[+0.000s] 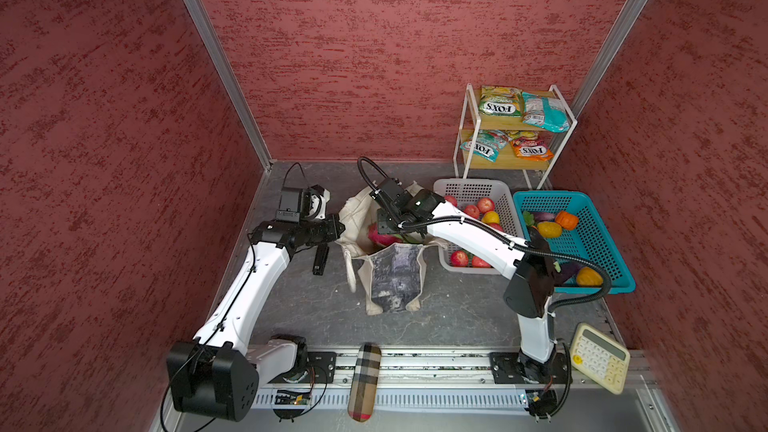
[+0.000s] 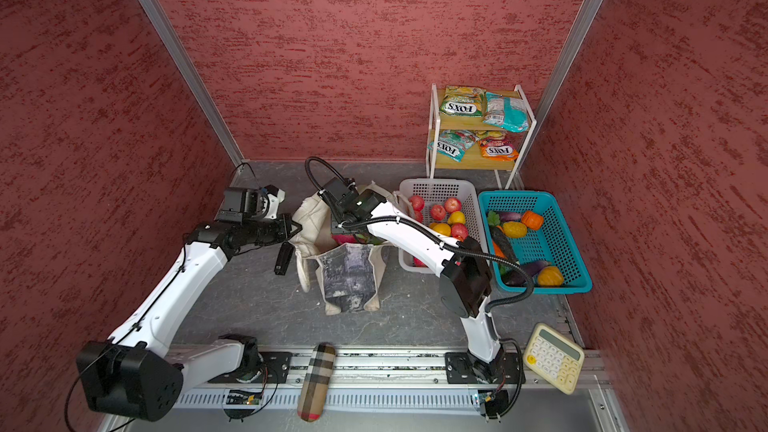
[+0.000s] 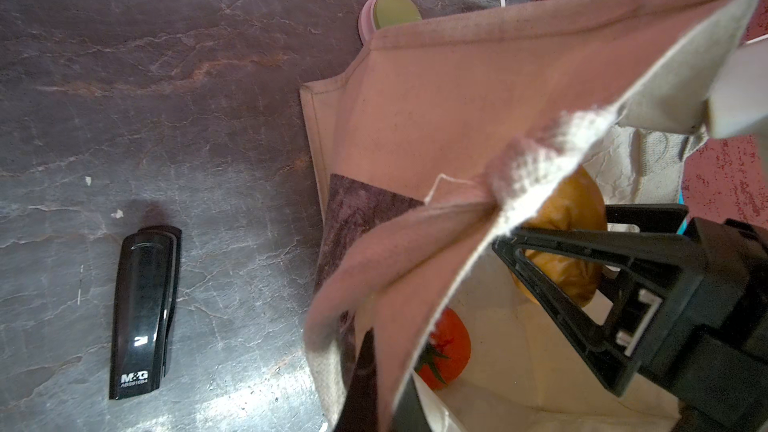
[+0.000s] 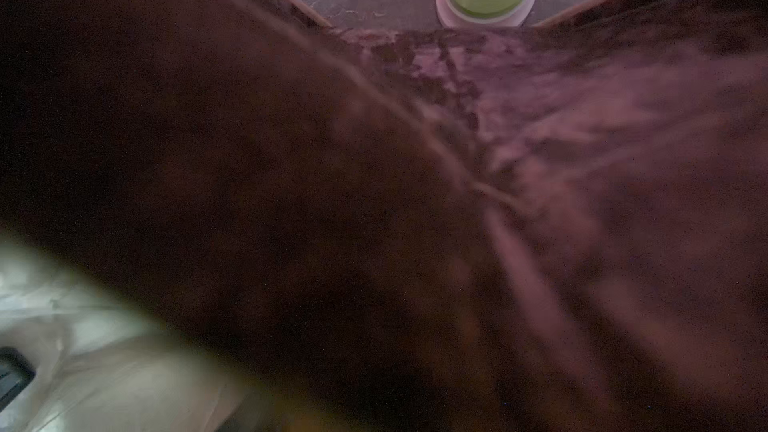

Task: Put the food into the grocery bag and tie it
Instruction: 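Lower the potato into the bag and open the right gripper, then move the right gripper back over the teal basket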

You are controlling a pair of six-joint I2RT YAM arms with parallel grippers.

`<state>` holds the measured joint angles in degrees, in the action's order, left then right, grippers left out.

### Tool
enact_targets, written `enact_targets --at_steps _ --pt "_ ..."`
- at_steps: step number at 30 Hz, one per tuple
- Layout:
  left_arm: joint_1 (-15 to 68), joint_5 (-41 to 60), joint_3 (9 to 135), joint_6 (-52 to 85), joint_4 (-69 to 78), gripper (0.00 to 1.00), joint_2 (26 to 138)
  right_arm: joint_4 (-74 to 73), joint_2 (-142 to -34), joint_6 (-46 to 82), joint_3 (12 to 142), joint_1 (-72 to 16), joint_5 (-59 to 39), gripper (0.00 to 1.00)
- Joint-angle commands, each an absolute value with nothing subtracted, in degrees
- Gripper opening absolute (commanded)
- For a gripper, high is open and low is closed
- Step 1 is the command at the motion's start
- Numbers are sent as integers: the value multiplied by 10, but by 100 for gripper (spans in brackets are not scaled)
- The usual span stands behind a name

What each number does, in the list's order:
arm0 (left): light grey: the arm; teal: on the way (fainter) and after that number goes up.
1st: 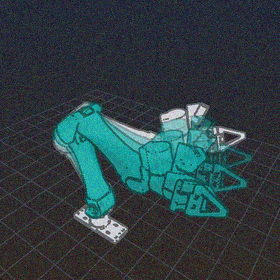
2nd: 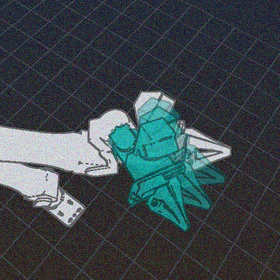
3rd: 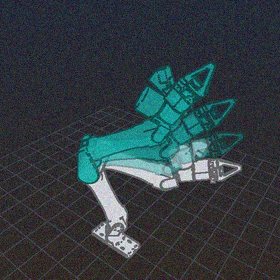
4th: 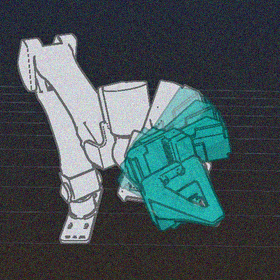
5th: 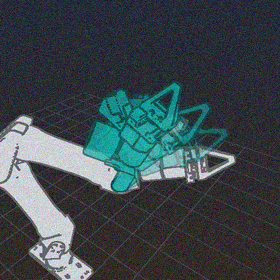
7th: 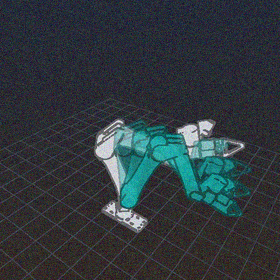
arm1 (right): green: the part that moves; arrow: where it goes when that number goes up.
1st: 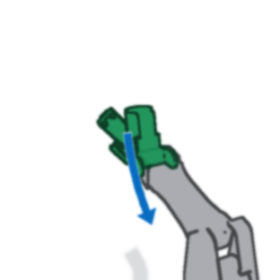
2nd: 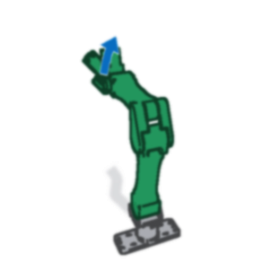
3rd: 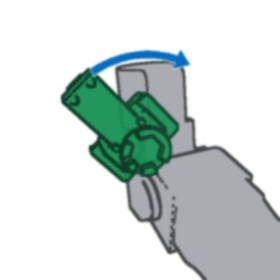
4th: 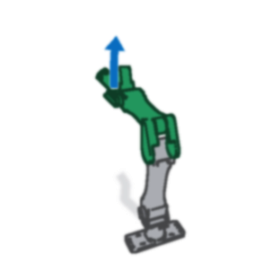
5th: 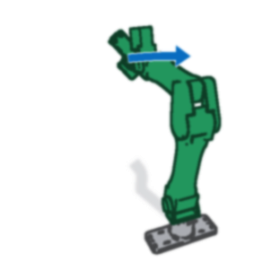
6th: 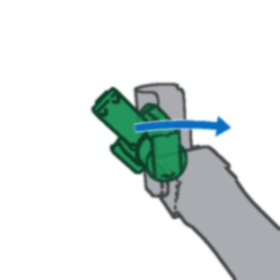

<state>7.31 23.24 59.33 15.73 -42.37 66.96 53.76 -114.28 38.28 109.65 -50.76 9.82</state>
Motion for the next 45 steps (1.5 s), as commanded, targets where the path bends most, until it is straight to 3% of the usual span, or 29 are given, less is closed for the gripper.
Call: enact_targets --at_steps 1,2,3,13,22,25,29,37,45 --pt "75 229 592 151 -417 0 667 549 -1145 370 1093 -511 93 54" --pt "76 229 592 151 -417 0 667 551 -1144 370 1094 -511 94 87" --pt "76 229 592 151 -417 0 667 553 -1143 367 1096 -511 96 99" --pt "77 227 592 151 -417 0 664 599 -1061 276 1151 -511 171 99" --pt "76 231 593 150 -417 0 659 578 -857 101 1077 -504 369 99" --pt "76 230 593 150 -417 0 658 565 -773 93 1024 -495 460 99" --pt "76 230 593 150 -417 0 657 583 -669 129 965 -468 512 99" --pt "77 239 593 152 -416 0 662 642 -528 259 875 -319 469 99" --pt "76 240 592 152 -416 0 656 676 -601 253 832 -167 328 99"
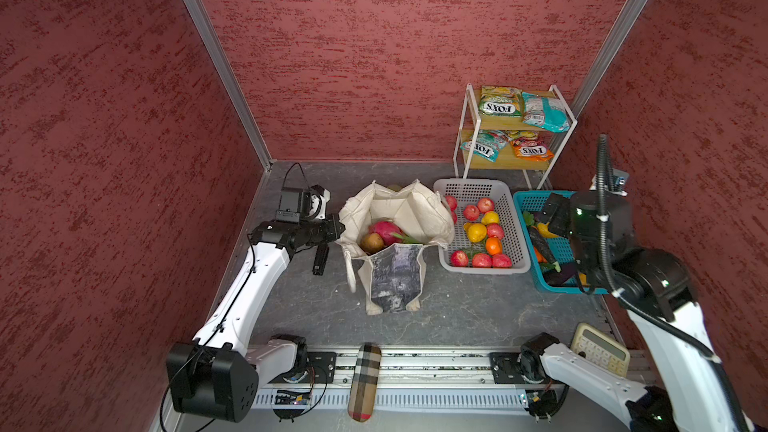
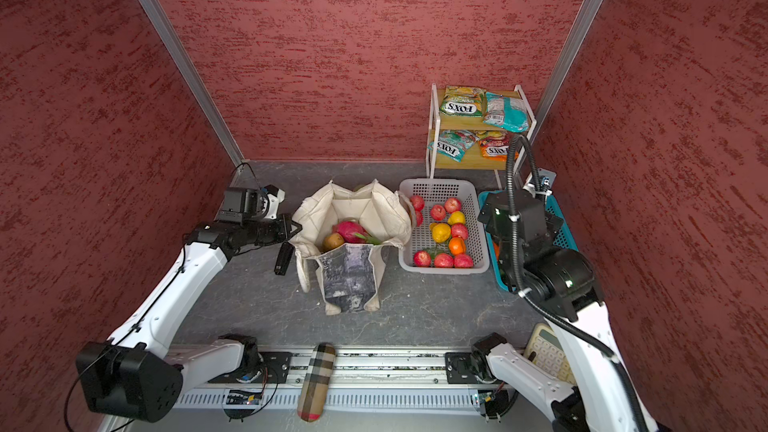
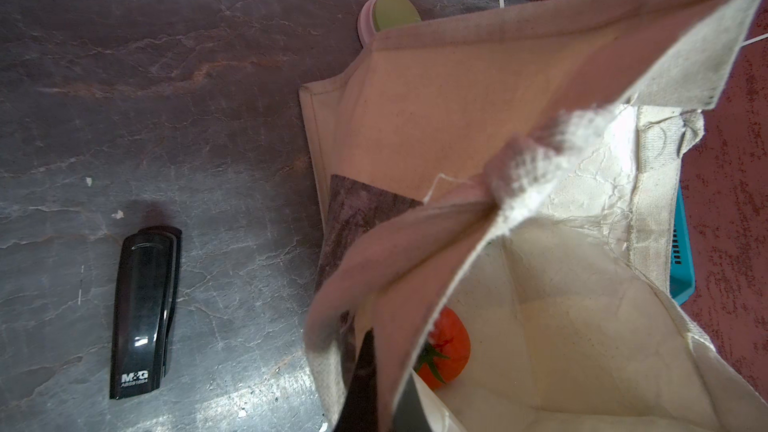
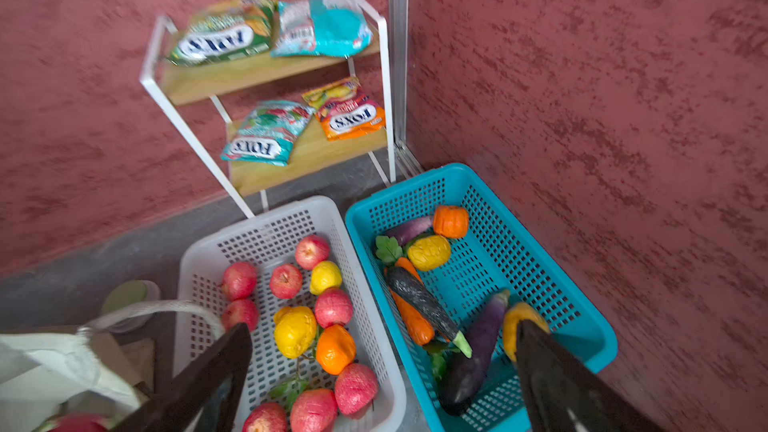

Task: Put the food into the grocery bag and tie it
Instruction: 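Move the right gripper back over the teal basket, then lower the right gripper onto the dark eggplant in the teal basket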

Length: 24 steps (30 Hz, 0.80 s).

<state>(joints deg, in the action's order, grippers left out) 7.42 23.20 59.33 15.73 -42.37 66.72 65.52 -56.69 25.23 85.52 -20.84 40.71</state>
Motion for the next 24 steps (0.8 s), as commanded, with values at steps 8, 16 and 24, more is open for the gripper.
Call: enact_targets --at_steps 8,16,24 --pt "77 246 592 153 -414 0 650 610 -684 166 768 8 221 99" --pt "72 255 593 154 -413 0 645 434 -731 -64 660 91 248 98" --pt "52 273 591 160 -406 0 633 256 -723 -301 586 175 43 98"
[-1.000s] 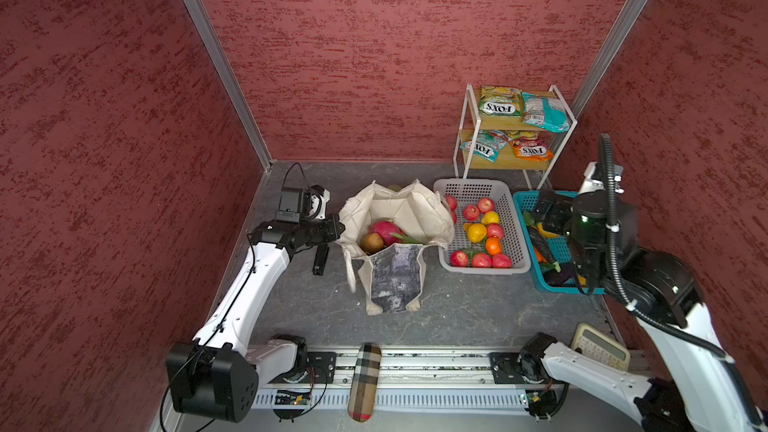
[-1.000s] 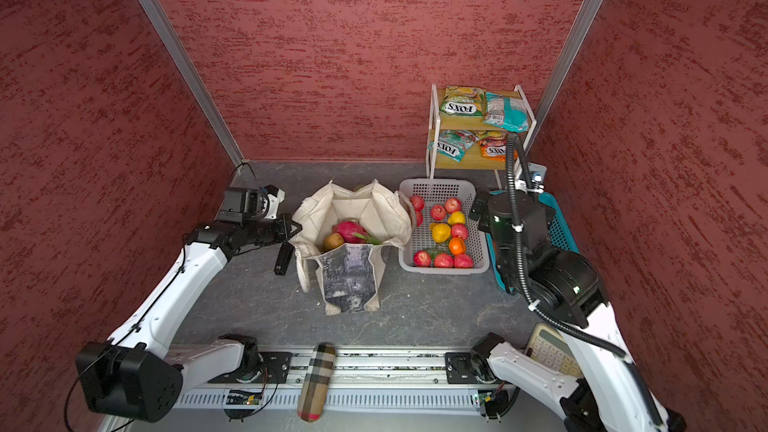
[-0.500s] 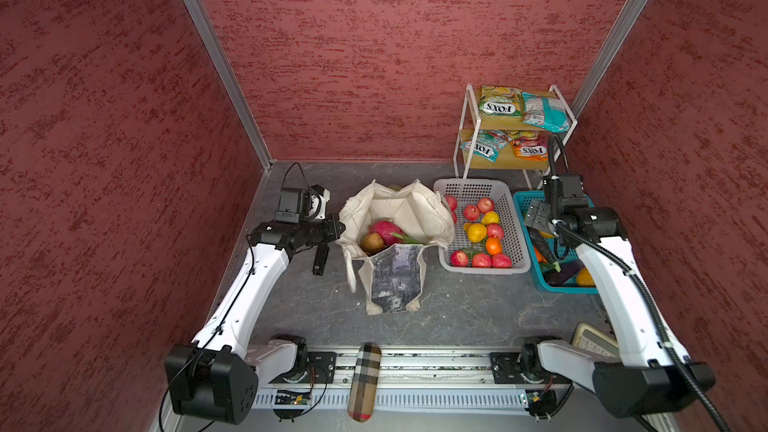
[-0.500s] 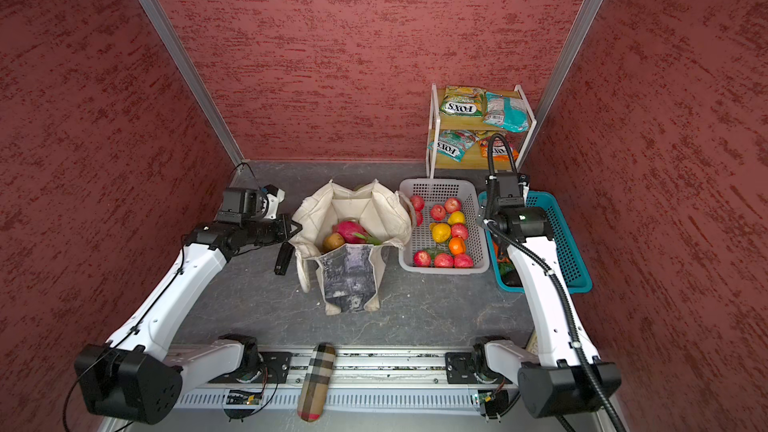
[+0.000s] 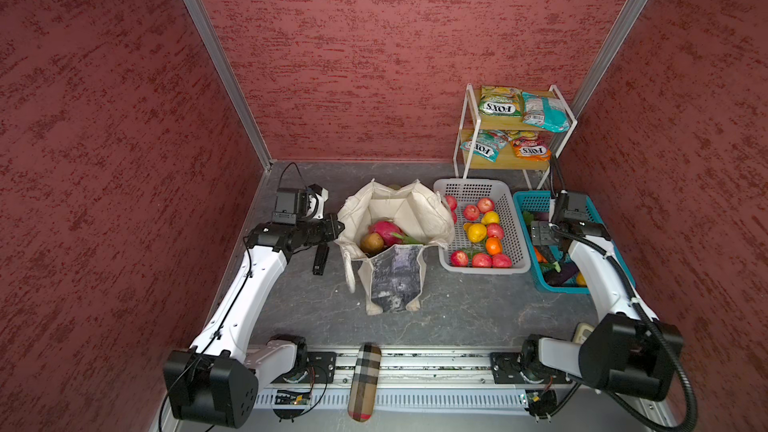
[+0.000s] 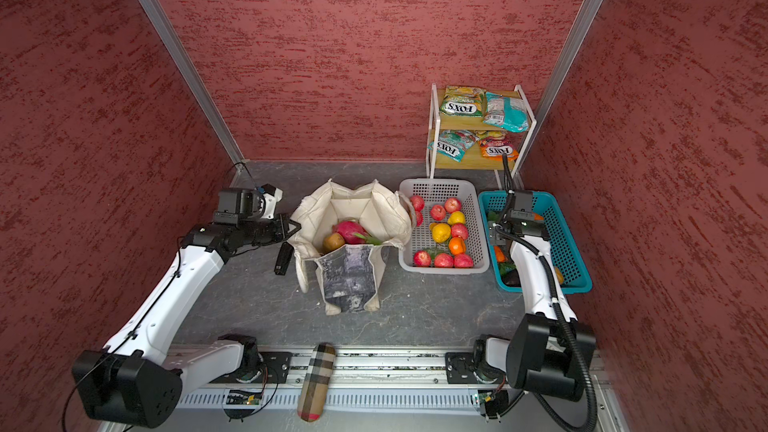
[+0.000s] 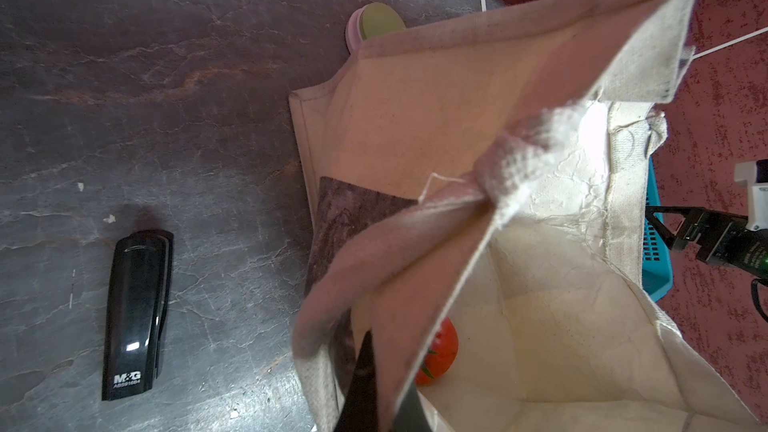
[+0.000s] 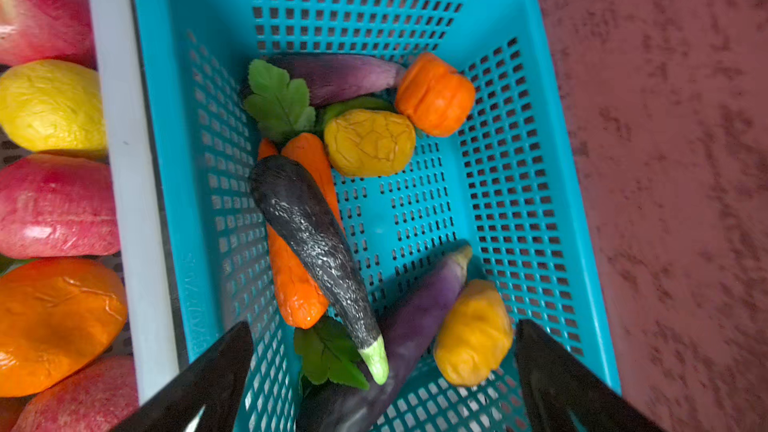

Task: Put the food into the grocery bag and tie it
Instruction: 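Lower the right gripper onto the dark eggplant in the teal basket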

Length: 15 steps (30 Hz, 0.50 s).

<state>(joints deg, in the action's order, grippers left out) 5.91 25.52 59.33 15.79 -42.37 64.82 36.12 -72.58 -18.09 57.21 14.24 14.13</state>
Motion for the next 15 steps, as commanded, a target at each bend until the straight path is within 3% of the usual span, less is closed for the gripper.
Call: enact_targets --at_steps 1,6,15 --pt "50 277 591 161 -405 0 632 263 -747 -308 606 190 30 97" --pt "41 298 588 168 -396 0 626 226 -829 -301 621 225 -43 94" --pt "35 304 587 171 -395 0 618 233 -806 -371 569 294 -151 88"
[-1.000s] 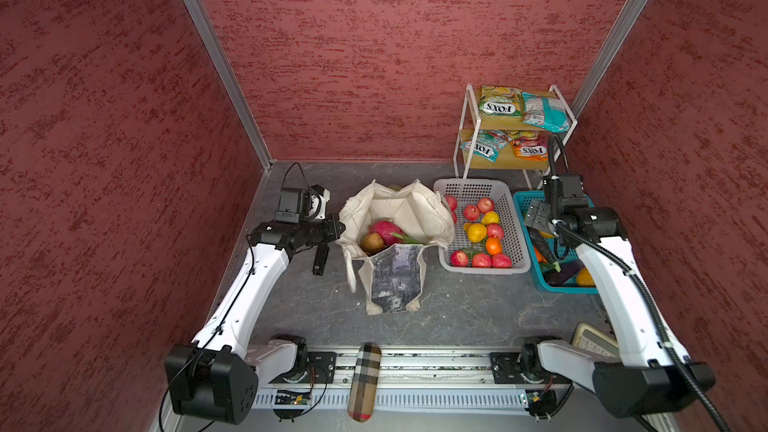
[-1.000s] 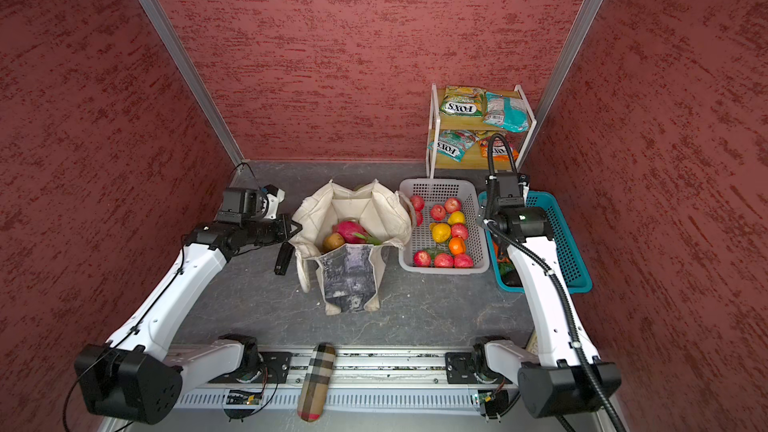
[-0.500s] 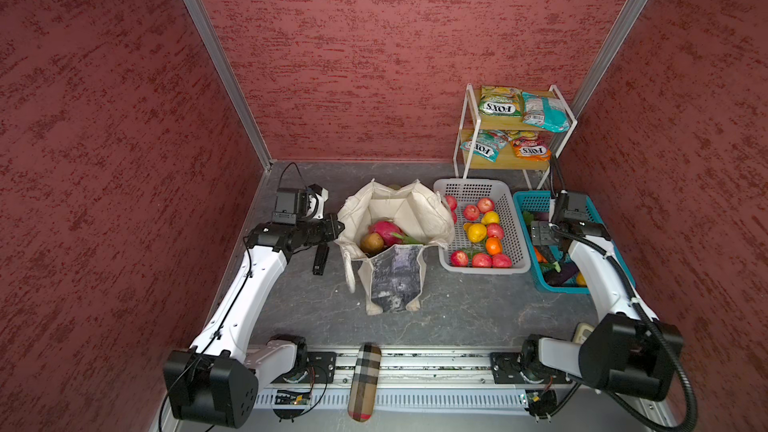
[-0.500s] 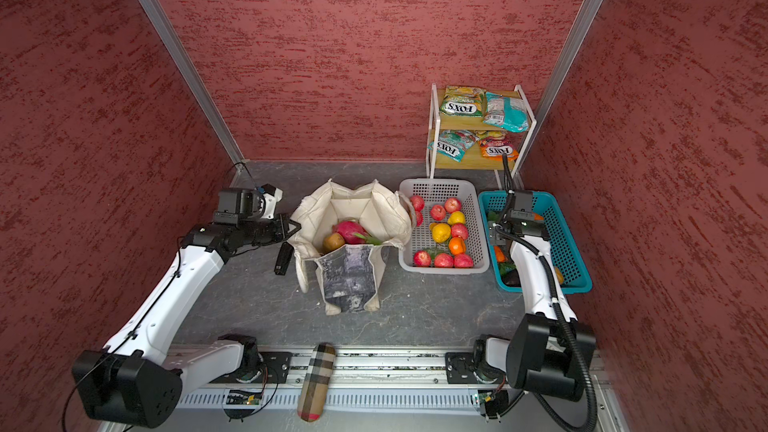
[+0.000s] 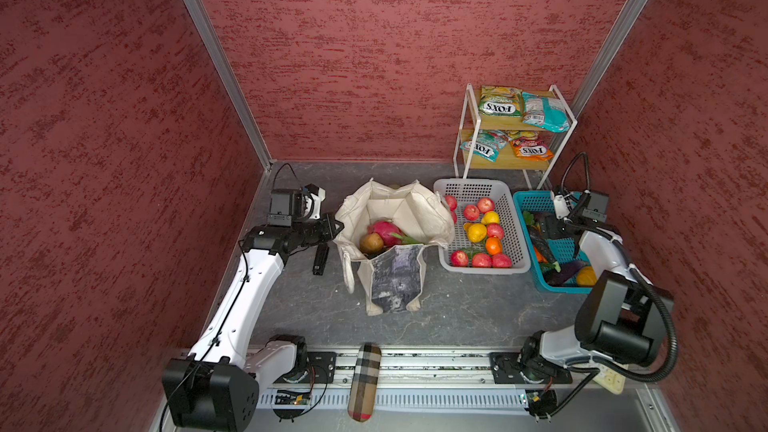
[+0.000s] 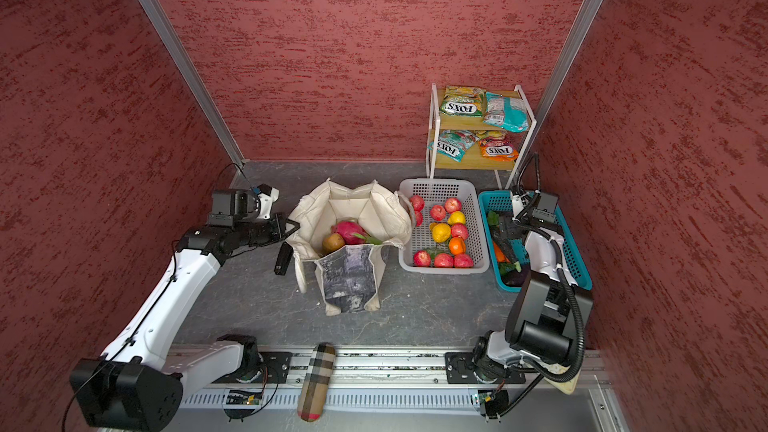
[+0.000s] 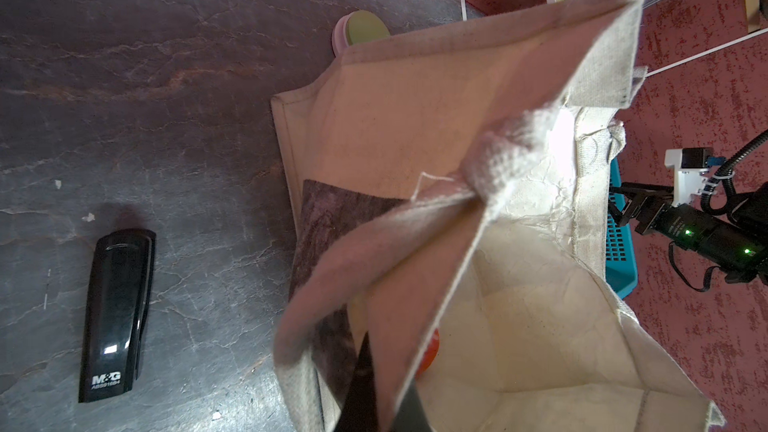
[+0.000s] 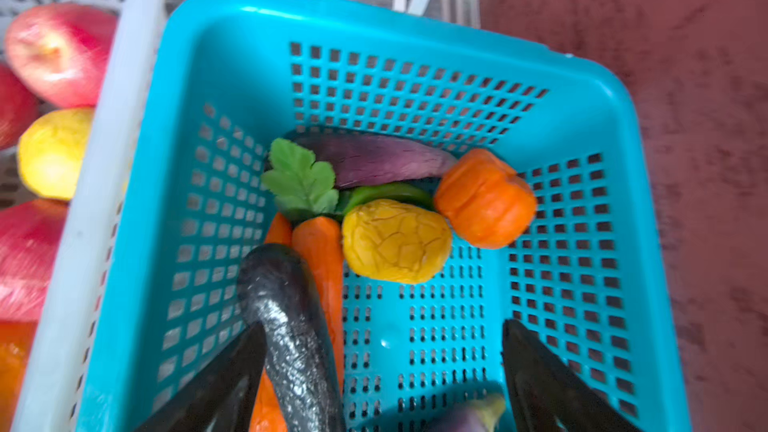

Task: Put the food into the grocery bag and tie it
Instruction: 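Lower the right gripper onto the dark eggplant in the teal basket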

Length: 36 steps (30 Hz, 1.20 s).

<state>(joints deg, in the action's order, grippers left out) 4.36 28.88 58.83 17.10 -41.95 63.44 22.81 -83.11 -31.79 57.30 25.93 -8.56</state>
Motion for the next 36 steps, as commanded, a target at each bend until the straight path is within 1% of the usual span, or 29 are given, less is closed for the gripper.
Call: enact_targets --at_steps 1,3,8,11,15,21,29,36 --pt "32 307 587 171 -394 0 616 247 -804 -380 570 313 -165 87" --pt "24 317 588 174 -390 0 614 280 -804 -404 569 345 -196 86" --pt "28 315 589 173 -395 0 612 347 -809 -475 561 390 -264 85" --pt "30 311 589 172 -396 0 612 383 -814 -509 563 404 -296 84" --pt "31 304 589 170 -400 0 610 398 -816 -523 565 411 -326 81" --pt "32 307 588 170 -399 0 611 424 -823 -563 557 411 -333 78" --pt "38 303 589 170 -401 0 610 416 -830 -558 554 401 -328 77" --pt "40 302 588 169 -402 0 609 421 -876 -560 572 372 -300 76"
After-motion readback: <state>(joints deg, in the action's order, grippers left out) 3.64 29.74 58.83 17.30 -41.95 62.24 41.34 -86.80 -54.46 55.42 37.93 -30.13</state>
